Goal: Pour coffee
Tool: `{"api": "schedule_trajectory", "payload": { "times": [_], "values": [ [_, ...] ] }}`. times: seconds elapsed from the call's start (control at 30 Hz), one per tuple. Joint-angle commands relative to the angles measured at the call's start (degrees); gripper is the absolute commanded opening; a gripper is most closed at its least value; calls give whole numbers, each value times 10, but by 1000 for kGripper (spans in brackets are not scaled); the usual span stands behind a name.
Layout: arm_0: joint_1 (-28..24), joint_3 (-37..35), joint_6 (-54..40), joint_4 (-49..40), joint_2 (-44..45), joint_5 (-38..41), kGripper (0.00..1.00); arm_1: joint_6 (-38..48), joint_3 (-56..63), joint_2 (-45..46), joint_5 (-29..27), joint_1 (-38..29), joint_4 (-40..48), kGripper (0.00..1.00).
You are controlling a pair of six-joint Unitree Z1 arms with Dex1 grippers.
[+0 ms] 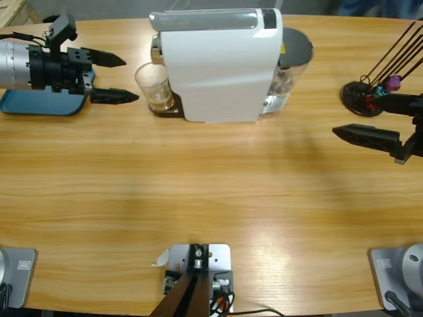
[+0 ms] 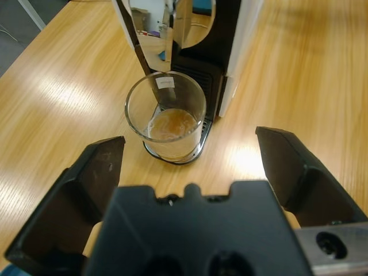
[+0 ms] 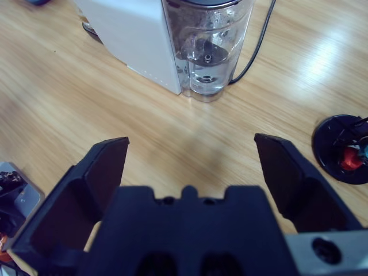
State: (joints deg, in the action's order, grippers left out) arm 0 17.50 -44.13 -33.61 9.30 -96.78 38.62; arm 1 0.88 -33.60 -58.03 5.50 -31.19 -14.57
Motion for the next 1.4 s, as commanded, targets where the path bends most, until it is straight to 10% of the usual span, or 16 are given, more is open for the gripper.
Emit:
{"api": "schedule_trajectory", "payload": {
  "times": [0.03,1.4],
  "values": [
    [-1,-19,4,10,-53,3,988,8,20,-17,-1,-1,8,1000],
    [50,-100,4,10,-153,-35,991,8,21,-10,-1,-1,8,1000]
  ]
}}
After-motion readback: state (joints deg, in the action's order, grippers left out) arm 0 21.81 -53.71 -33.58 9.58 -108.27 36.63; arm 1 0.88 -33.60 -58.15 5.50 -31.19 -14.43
